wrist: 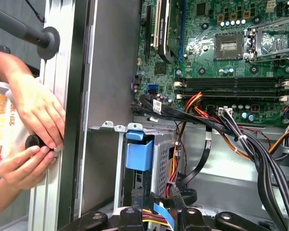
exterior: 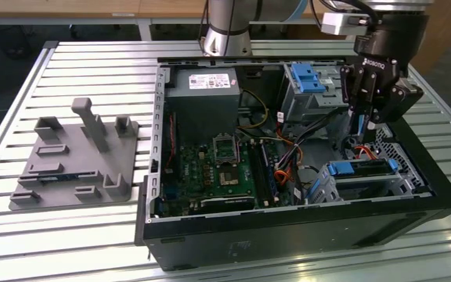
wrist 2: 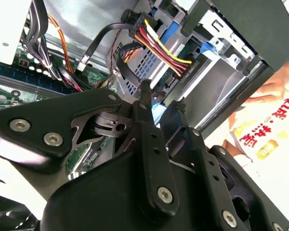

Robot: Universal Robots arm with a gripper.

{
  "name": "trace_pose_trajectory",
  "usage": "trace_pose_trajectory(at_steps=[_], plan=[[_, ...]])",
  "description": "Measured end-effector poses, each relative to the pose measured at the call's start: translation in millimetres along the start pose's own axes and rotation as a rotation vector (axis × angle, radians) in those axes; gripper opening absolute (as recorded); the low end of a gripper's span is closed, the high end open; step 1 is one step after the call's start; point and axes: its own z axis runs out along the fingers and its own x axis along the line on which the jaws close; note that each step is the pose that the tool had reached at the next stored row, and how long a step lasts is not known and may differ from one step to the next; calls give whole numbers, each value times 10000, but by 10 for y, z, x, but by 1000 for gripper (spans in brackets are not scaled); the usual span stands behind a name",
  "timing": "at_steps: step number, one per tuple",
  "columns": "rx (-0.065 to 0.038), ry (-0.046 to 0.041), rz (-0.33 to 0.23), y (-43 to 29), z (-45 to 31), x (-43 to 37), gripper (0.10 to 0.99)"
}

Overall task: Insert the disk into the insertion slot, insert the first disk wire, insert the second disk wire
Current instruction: 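Insert the second disk wire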

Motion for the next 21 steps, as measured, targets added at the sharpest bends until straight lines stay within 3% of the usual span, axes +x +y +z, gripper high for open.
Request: trace_pose_trajectory(at_steps=[5, 16, 21], plan=[[149, 11, 159, 14, -6, -24, 357], [15, 97, 742, 27, 4, -46, 357], [4, 231, 761, 21, 1, -50, 357]])
